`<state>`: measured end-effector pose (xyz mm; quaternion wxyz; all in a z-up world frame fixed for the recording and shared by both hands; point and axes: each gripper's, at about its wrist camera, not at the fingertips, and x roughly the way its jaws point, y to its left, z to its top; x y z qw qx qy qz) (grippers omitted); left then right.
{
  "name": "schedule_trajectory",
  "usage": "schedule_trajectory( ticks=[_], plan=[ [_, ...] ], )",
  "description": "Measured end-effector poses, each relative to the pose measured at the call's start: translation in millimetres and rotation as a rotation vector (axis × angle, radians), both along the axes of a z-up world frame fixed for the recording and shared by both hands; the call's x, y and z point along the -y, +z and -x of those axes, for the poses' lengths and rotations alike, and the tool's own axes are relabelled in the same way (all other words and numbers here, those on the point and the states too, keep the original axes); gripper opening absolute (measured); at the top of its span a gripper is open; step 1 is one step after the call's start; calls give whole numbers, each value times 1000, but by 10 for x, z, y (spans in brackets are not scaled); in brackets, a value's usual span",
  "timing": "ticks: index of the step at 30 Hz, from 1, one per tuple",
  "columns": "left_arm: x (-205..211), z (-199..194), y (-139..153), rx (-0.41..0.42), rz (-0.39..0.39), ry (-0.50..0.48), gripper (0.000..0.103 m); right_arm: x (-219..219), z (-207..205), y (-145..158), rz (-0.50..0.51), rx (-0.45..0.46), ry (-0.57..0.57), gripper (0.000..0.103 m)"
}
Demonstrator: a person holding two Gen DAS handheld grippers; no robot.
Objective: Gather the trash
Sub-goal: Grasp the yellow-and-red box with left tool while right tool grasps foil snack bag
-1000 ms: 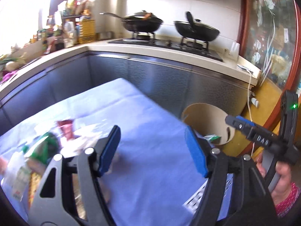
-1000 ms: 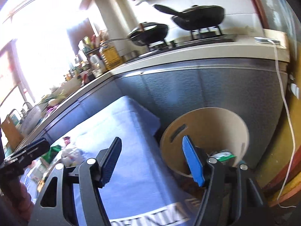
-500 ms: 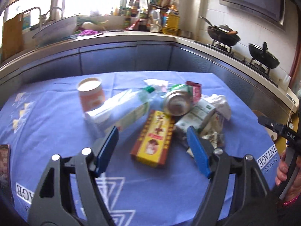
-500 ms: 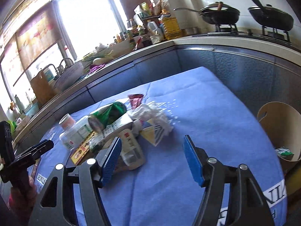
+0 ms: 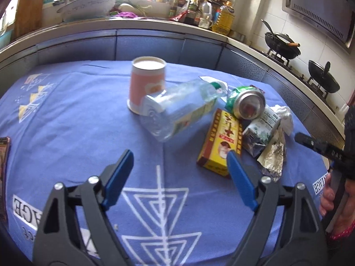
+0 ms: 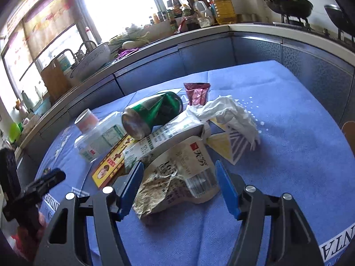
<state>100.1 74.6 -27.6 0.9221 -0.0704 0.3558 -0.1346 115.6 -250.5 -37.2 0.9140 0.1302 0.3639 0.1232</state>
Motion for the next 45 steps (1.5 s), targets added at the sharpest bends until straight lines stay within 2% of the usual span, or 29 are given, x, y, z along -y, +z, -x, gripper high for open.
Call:
schedule_trajectory(
  ticks=[4,8,10,12,13,14,15,16,17,18,21,22,23,24,26,29,32,36,37,40,44,45],
  plan=[
    [417,-119,-74,-13,-42,-116,87,193,-250,-84,-113,-64,-1,67],
    [700,-279,-174,-25,-111,-149,88,194,-303,-189,-215,-118,40,67],
    [749,-339,-222,-40,-135,-145,86,151,-238,-208,-233,-125,75,65],
    [756,-385,-272,-63,-146,-148,58,105,-147,-196,-234,-124,108,64],
    [728,-382,-271,-63,-134,-151,56,85,-99,-188,-241,-125,126,64],
    [686,-360,-246,-50,-136,-136,39,62,-47,-181,-248,-125,144,63],
    [641,-344,-220,-47,-134,-134,28,41,2,-171,-250,-125,159,63],
    [594,-330,-195,-50,-122,-136,23,17,43,-163,-251,-126,173,63],
    [534,-304,-179,-54,-113,-132,13,-3,84,-156,-252,-125,185,63],
    [481,-276,-171,-58,-113,-124,11,-15,120,-145,-244,-119,191,63],
    [322,-183,-163,-72,-86,-100,12,-10,174,-65,-145,-63,164,63],
    [280,-173,-161,-88,-63,-91,15,16,136,-56,-136,-58,148,63],
    [253,-175,-160,-107,-39,-87,31,74,79,-63,-147,-62,131,63],
    [229,-173,-161,-116,-21,-79,56,144,15,-72,-171,-68,116,63],
    [248,-165,-141,-103,-10,-50,82,239,-155,-92,-195,-73,93,63],
    [401,-175,-123,-94,-16,-86,83,327,-357,-154,-235,-90,97,63],
    [667,-199,-142,-65,-97,-125,83,327,-492,-247,-291,-133,142,63],
    [884,-305,-254,-59,-172,-145,82,261,-403,-280,-333,-156,206,59],
    [899,-319,-274,-59,-183,-143,80,234,-341,-257,-323,-152,217,59],
    [880,-351,-331,-69,-195,-140,58,180,-140,-201,-305,-145,256,59],
    [765,-340,-345,-62,-175,-142,58,69,83,-191,-298,-166,333,59],
    [734,-322,-343,-63,-176,-138,58,44,123,-202,-295,-175,346,55]
  ],
)
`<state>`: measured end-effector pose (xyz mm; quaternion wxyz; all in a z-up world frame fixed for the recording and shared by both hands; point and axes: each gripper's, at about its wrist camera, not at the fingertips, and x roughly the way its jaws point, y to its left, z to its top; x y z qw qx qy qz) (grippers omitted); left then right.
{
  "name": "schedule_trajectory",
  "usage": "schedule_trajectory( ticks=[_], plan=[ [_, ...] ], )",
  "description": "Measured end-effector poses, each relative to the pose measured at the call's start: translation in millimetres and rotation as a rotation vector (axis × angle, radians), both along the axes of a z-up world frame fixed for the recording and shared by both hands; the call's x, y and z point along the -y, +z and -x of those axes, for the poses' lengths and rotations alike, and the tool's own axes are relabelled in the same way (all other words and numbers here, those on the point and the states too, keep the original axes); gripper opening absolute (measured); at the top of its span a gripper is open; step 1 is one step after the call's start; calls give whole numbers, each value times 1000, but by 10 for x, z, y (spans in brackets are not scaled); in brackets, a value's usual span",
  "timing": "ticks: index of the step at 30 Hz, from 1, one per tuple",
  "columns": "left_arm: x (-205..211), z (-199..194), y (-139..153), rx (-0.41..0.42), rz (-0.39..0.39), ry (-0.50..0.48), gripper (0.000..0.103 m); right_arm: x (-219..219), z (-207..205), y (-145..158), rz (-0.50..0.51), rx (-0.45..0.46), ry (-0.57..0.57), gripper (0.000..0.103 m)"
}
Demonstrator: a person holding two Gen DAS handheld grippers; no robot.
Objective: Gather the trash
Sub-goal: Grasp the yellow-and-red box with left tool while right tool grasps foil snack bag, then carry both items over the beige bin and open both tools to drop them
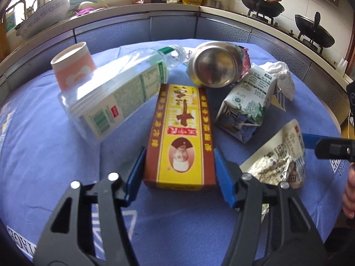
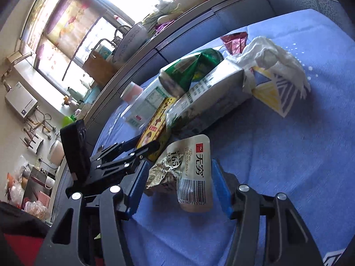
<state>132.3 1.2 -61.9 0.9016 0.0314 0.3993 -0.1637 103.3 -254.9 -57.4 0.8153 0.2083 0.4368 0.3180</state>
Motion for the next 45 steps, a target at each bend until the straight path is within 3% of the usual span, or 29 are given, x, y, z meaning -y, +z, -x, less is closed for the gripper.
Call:
schedule_trajectory(
  ticks=[1,3,9,15,25,31,45],
  plan=[
    [-39,24,2,-4,4,1,58,-12,21,-11,-1,-12,8,52],
    [-133,94,0,-10,14,2,58,-44,14,-58,-24,-48,32,33],
    [-426,342,-2,-23,33,31,58,-163,14,-178,-34,-100,74,10],
    [-633,507,137,-11,96,68,58,-241,40,-55,-113,-107,118,3],
    [-515,582,583,62,195,8,58,33,192,742,-171,83,59,0],
    [-47,520,793,96,208,-116,58,433,316,1019,-152,182,-65,0],
    [1992,241,1205,158,156,-488,58,2053,751,874,-155,255,-463,0]
  ],
)
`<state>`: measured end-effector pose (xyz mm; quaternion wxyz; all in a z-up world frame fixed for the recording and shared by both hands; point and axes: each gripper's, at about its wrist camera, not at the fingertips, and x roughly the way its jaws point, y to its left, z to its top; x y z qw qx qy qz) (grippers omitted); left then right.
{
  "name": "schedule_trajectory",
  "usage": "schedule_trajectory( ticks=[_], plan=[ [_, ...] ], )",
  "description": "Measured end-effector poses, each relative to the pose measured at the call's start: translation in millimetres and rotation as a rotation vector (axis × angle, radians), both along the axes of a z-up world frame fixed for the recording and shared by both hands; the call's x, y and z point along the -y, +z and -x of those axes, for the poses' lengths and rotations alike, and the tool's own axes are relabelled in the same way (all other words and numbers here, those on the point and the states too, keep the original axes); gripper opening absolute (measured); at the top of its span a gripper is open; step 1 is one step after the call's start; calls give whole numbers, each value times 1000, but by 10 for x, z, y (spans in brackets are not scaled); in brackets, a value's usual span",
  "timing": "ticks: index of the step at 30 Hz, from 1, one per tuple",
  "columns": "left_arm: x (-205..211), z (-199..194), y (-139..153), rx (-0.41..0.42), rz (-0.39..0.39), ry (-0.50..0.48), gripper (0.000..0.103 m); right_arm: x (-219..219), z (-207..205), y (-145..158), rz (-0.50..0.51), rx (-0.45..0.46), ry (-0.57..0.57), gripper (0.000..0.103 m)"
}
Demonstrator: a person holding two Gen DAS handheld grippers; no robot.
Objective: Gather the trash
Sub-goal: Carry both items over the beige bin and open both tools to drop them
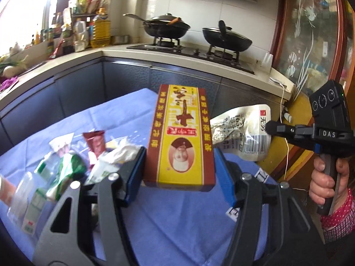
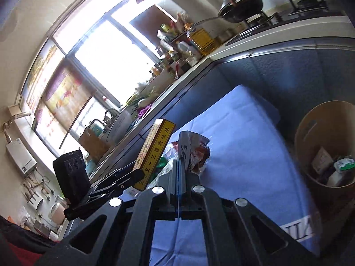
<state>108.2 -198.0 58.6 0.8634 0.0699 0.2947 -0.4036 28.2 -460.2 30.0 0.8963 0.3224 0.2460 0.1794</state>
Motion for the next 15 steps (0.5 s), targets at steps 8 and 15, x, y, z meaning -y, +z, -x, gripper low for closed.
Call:
schedule_trajectory(
  ticks=[8,15],
  plan=[
    [1174,23,110,25,-14,-166,58,908,440,-31,27,22,-246,0],
    [1992,40,-61,23,-76,-239,58,1433,598,-322,-2,-5,-363,0]
  ],
)
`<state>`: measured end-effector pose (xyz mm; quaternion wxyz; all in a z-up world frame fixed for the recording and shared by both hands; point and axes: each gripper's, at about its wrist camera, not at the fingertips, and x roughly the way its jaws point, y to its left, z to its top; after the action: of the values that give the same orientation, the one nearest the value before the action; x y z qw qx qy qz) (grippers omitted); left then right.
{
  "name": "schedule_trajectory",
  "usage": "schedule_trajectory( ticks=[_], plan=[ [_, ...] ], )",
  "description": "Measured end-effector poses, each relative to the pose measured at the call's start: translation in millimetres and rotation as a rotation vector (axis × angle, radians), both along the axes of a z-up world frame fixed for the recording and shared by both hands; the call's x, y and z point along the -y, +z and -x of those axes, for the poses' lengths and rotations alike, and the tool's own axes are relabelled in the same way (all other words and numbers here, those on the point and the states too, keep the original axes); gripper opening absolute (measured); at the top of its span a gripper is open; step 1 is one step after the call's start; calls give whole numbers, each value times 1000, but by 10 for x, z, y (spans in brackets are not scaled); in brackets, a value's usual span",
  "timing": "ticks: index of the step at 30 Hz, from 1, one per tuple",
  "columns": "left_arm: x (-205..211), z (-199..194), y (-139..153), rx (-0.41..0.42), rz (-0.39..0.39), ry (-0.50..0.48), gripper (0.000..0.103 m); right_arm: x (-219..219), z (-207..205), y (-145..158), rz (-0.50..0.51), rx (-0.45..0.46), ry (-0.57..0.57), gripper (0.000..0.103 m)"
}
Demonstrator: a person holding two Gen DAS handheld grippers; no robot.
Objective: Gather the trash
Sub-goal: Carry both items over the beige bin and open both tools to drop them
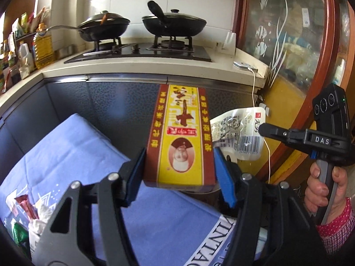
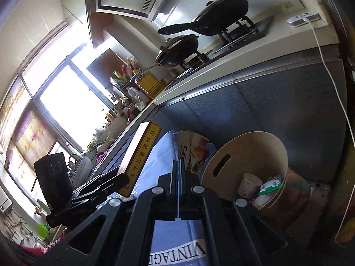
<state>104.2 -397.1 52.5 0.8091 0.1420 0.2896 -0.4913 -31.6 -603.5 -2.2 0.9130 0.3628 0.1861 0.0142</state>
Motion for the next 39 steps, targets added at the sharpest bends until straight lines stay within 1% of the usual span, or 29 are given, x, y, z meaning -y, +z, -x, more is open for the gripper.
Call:
schedule_trajectory(
  ticks=[6,11,12,13,14,15,18,23,24,26,27,29,34,39],
  plan=[
    [468,-4,-256,9,-68,-39,58,116,-32,-235,18,-57,-47,0],
    [699,-25,-477,8,-120,-49,59,169,-125,-402,23,-103,-65,0],
    [729,-33,-527,0,-132,-56,62,167,-148,-436,29,-110,-68,0],
    [757,-42,-570,-7,-152,-61,68,163,-162,-467,40,-120,-89,0],
    [775,-51,-606,-3,-171,-53,84,162,-178,-496,48,-139,-116,1],
    [765,-46,-621,12,-174,-39,86,170,-196,-526,45,-157,-133,2],
    [687,-45,-615,25,-170,-26,86,186,-226,-609,13,-186,-148,4],
    [390,-71,-480,10,-129,28,86,92,-185,-527,57,-172,-170,7],
    [305,-77,-446,4,-116,37,86,72,-177,-507,60,-168,-175,10],
    [130,-72,-387,-7,-93,61,86,30,-162,-457,73,-162,-193,26],
    [41,-65,-360,-12,-84,70,86,9,-152,-427,75,-155,-203,48],
    [-165,-45,-310,-14,-63,93,86,-57,-106,-355,75,-123,-220,70],
    [-760,-30,-236,-24,-19,175,86,-306,-131,-166,96,-93,-177,70],
    [-1507,-29,-250,-8,1,301,86,-672,-302,-71,110,-95,-76,70]
  ],
)
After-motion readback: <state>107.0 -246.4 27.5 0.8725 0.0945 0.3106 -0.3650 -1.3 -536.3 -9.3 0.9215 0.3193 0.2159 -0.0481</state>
